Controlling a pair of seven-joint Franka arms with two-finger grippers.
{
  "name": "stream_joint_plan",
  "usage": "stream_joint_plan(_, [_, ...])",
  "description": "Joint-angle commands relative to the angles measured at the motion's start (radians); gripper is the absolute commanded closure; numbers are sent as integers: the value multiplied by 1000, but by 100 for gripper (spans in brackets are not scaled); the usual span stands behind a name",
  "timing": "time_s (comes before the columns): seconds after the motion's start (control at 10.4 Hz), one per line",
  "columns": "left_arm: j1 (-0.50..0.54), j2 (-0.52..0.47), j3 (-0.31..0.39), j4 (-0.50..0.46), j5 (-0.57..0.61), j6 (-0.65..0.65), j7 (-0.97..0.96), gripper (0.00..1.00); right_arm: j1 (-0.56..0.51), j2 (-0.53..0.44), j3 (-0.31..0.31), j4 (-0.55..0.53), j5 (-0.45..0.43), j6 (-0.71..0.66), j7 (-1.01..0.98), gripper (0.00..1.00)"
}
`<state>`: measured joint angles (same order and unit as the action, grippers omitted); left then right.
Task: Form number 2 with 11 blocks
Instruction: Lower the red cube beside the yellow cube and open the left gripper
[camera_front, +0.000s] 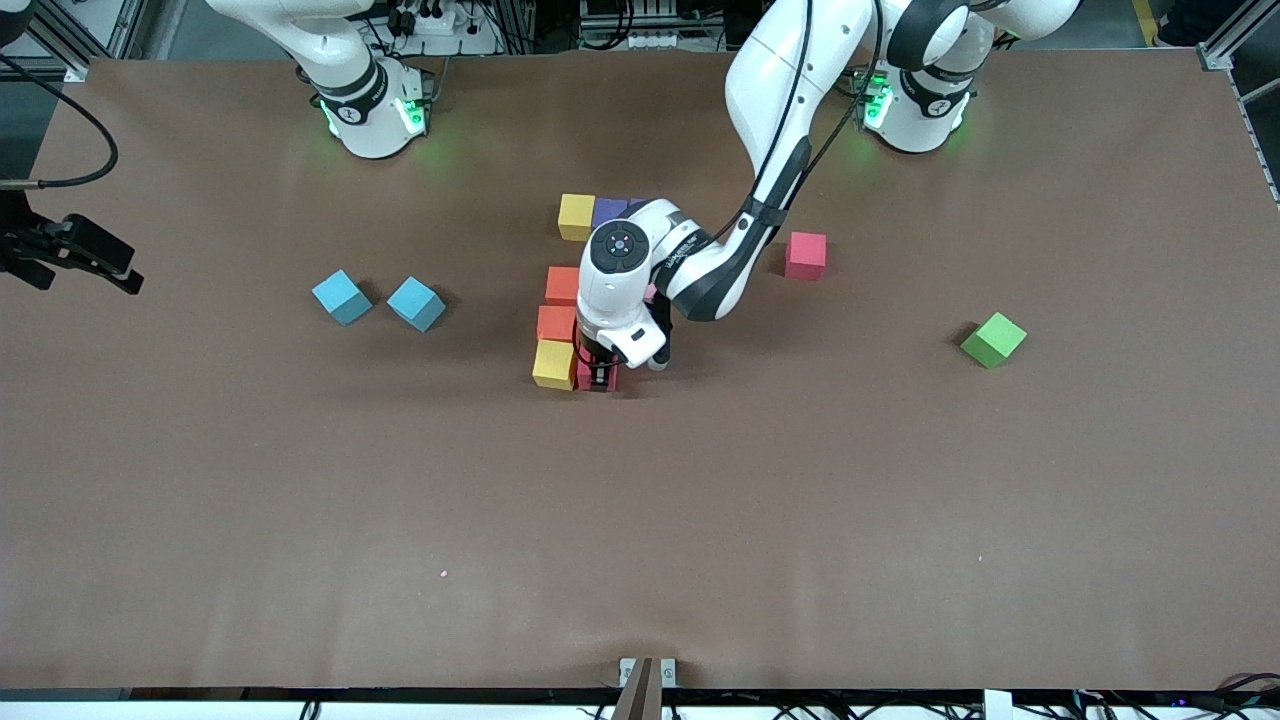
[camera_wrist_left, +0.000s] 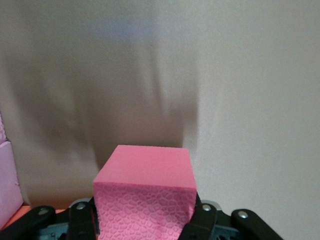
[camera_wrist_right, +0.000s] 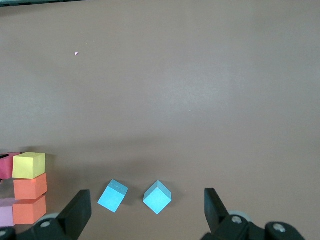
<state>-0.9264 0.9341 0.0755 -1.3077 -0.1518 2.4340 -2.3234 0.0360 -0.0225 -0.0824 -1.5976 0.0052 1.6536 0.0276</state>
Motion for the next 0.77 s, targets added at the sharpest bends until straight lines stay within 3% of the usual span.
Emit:
stream_joint_plan(0.0, [-12,35,13,47,-28,11,-13,59,11,13,-7,30,26,-21,-14,0])
stream_joint_plan(0.48, [-15,41,13,47,-28,26,-25,53,16,12,-2,31,30,-21,-14,0])
stream_joint_plan(0.58, [-15,41,15,47,-28,27,-21,34,16,12,-2,33,30,-21,-14,0])
stream_joint_plan(0.67, [-15,43,15,47,-26,28,-17,0,15,12,-4,34,30,-21,-14,0])
